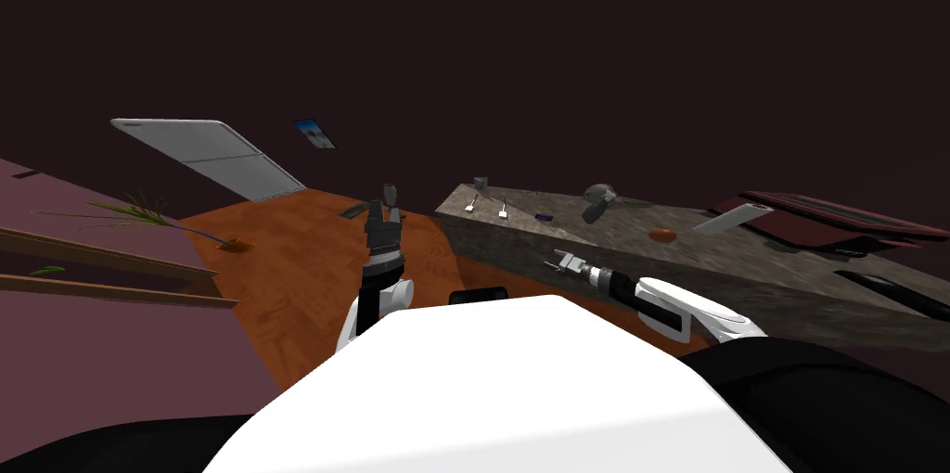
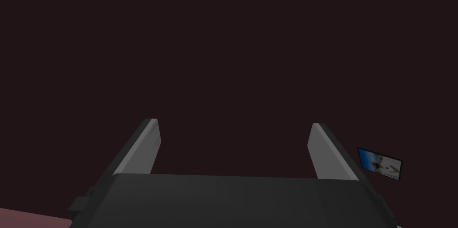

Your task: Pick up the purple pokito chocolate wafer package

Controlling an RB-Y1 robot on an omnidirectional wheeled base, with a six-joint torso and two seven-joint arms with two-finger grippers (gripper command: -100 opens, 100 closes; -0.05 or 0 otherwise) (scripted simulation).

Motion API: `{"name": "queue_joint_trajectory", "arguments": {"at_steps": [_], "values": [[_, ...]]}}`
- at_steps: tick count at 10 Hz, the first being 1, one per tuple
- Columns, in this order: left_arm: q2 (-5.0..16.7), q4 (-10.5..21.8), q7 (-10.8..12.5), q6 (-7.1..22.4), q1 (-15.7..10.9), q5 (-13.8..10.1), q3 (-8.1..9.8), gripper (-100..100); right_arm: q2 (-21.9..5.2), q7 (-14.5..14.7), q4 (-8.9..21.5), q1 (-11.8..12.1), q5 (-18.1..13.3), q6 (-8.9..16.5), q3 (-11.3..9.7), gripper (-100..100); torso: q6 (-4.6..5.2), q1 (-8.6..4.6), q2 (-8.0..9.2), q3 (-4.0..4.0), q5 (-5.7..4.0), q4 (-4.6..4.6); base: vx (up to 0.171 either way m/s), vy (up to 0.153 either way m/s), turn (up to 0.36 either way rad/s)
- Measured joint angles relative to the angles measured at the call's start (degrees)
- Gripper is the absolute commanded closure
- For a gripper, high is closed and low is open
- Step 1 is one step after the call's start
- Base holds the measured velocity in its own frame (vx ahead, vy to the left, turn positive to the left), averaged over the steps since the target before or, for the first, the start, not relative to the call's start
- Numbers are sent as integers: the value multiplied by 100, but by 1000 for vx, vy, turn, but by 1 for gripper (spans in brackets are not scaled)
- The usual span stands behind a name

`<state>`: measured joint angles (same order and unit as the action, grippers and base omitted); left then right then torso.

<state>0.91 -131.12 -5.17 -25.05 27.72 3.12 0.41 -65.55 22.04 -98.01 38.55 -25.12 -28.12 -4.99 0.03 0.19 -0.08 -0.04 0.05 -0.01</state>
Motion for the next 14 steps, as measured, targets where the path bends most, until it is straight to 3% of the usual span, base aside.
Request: {"name": "queue_joint_trajectory", "arguments": {"at_steps": [3, 6, 8, 9, 10, 13, 14], "values": [[0, 0, 0, 0, 0, 0, 0, 0, -369, 160, 523, 139, -179, -204, -13, -100, -3, 0, -4, -2, 0, -1, 36, 56, 91], [0, 0, 0, 0, 0, 0, 0, 0, -707, 221, 822, 216, -326, -207, -73, -100, -1, -4, -8, -5, -1, -2, 51, 56, 126], [0, 0, 0, 0, 0, 0, 0, 0, -1017, 279, 1266, 212, -464, -353, -151, -100, -5, 5, -20, -11, 1, -4, 80, 67, 154], [0, 0, 0, 0, 1, 0, 0, 0, -1139, 307, 1277, 373, -479, -339, -87, -100, 1, 1, -19, -11, 1, -4, 91, 60, 97], [0, 0, 0, 0, 0, 0, 0, 0, -1303, 283, 1422, 322, -545, -324, -167, -100, -4, 1, -24, -14, 0, -5, 81, 52, 105], [0, 0, 0, 0, 1, 0, 1, 0, -1538, 377, 1826, 478, -612, -451, -118, -100, 0, -10, -13, -8, -2, -3, 71, 34, 122], [0, 0, 0, 0, 0, 0, 0, 0, -1623, 380, 1997, 437, -678, -468, -193, -100, -4, -7, -17, -10, -3, -4, 75, 29, 81]]}}
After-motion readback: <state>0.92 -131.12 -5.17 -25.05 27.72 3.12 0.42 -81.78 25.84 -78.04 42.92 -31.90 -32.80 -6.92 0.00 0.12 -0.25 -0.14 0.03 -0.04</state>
